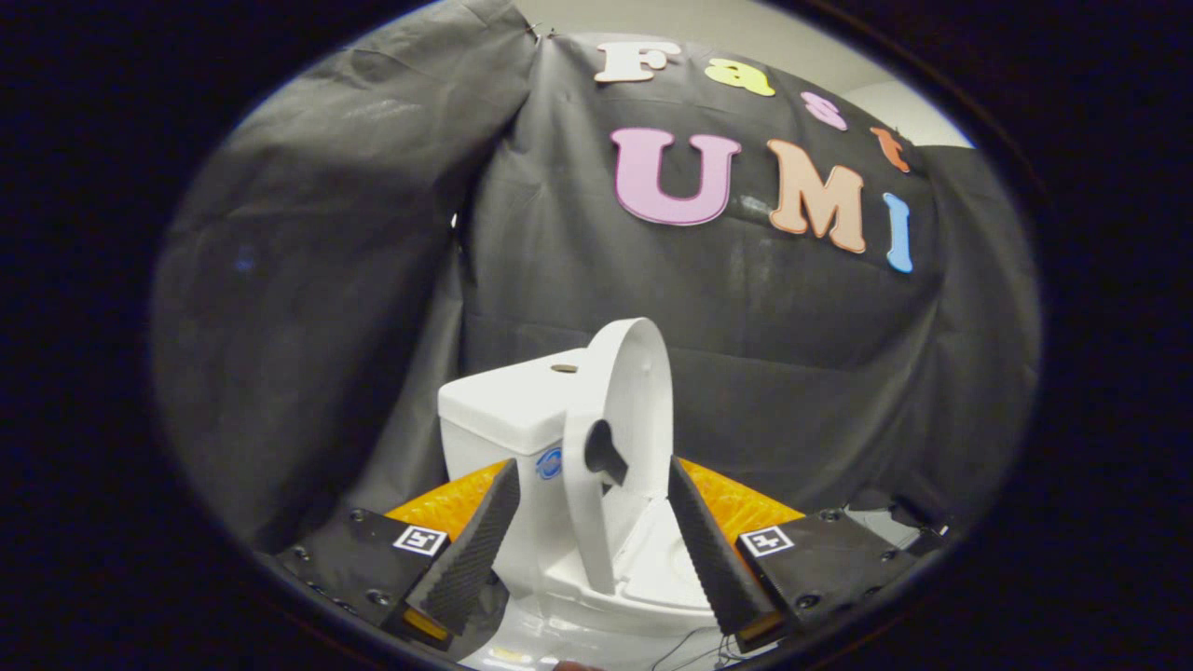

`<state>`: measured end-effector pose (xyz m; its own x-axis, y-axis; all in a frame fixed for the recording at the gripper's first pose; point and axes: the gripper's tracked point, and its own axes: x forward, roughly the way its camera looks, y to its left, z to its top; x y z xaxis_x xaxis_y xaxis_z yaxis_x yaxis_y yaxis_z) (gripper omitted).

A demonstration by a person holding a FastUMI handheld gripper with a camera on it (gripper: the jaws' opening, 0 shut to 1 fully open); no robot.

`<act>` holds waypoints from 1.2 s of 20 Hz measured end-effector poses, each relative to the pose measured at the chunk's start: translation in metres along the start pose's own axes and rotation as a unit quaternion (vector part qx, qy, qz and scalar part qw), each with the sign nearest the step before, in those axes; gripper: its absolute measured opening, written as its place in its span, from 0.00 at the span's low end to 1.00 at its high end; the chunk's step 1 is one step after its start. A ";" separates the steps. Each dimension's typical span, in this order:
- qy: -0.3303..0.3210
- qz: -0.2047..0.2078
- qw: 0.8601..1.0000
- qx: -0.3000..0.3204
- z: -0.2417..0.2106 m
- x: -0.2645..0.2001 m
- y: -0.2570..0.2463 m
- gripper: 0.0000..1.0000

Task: Open the toilet lid.

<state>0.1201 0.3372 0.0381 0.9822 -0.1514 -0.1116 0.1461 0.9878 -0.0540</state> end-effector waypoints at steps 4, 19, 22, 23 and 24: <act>-0.027 0.000 0.999 0.034 0.027 -0.005 -0.029 0.98; -0.051 -0.025 0.998 0.036 0.040 -0.037 -0.190 0.98; -0.053 -0.043 0.997 0.047 0.033 -0.044 -0.225 0.98; -0.057 -0.045 0.996 0.051 0.035 -0.046 -0.233 0.98; -0.059 -0.042 0.996 0.056 0.033 -0.046 -0.237 0.98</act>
<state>0.0443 0.1108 0.0889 0.9721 -0.2345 0.0061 0.2339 0.9708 0.0530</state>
